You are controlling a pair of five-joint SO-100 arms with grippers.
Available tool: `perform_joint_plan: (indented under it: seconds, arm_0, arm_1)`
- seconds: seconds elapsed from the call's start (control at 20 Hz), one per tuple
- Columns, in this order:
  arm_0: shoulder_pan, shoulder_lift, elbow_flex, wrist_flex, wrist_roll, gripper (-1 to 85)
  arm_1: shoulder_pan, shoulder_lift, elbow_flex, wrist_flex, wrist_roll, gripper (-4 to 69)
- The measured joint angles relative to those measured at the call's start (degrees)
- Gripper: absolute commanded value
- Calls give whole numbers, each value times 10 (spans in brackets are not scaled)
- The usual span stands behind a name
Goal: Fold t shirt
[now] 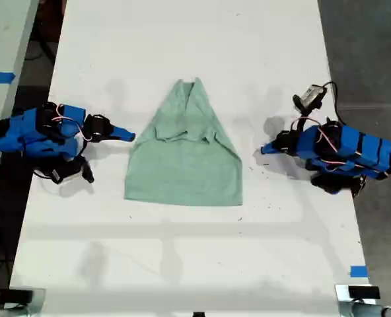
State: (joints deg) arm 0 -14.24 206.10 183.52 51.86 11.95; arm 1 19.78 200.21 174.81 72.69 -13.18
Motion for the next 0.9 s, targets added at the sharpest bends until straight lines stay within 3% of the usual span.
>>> perform_joint_plan:
  seconds: [0.15,0.4,0.65,0.8,0.9]
  arm_0:
    - [-4,0,0,4,0,0]
    - [-4,0,0,4,0,0]
    - [-9,0,0,4,0,0]
    - [-9,0,0,4,-2,0]
    - [-9,0,0,5,-2,0]
  arm_1:
    - [-33,4,-3,37,0,-5]
    - [-58,-4,-21,40,25,-5]
    - [-120,-335,-257,21,95,5]
    - [-179,-674,-513,48,156,194]
    - [-196,-859,-655,57,166,244]
